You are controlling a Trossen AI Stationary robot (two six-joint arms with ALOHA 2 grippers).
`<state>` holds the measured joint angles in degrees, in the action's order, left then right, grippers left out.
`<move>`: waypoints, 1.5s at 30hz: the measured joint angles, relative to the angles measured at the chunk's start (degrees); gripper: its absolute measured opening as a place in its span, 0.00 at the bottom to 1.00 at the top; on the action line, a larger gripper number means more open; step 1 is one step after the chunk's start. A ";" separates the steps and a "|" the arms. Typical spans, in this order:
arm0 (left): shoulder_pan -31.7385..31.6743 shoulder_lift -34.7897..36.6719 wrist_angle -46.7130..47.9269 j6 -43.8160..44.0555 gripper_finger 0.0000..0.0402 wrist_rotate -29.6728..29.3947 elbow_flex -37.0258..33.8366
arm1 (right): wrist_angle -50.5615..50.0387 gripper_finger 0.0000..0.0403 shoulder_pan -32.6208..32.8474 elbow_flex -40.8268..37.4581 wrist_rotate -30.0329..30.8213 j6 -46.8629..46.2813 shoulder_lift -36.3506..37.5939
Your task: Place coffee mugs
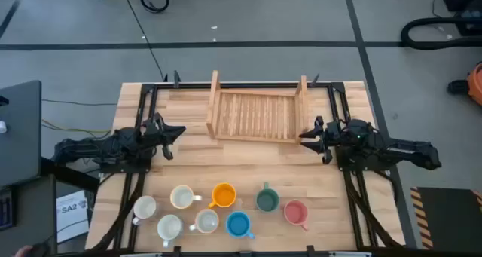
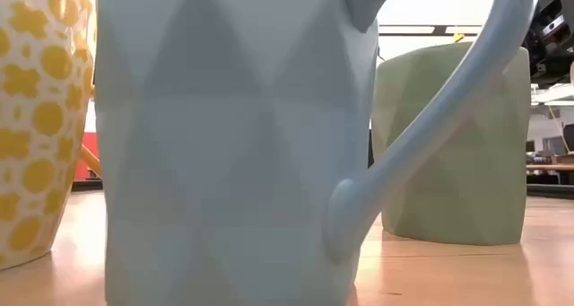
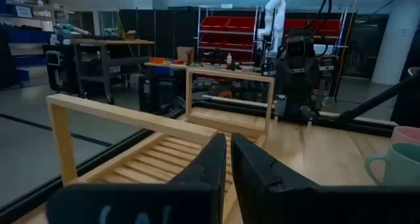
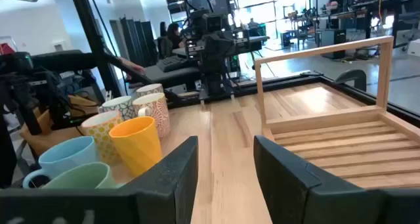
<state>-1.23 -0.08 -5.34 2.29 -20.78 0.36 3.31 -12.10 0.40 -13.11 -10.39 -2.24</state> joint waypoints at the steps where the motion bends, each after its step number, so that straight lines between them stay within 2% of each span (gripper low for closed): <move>1: 0.00 0.00 0.02 0.00 0.07 0.02 0.00 | 0.00 0.38 0.00 0.00 0.01 0.00 0.02; 32: 0.01 -0.28 0.04 0.02 0.07 0.02 0.00 | 0.09 0.38 -0.02 0.00 0.01 -0.02 0.00; 39: 0.00 -0.28 0.02 0.02 0.07 0.01 0.00 | 3.98 0.38 0.00 0.00 0.03 0.00 0.00; 45: 0.00 -0.28 0.02 0.02 0.07 0.02 0.00 | 12.39 0.38 -0.01 0.00 0.02 -0.04 0.00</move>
<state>-1.23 -0.36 -5.32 2.31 -20.75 0.36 15.70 -12.11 0.40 -13.10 -10.43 -2.24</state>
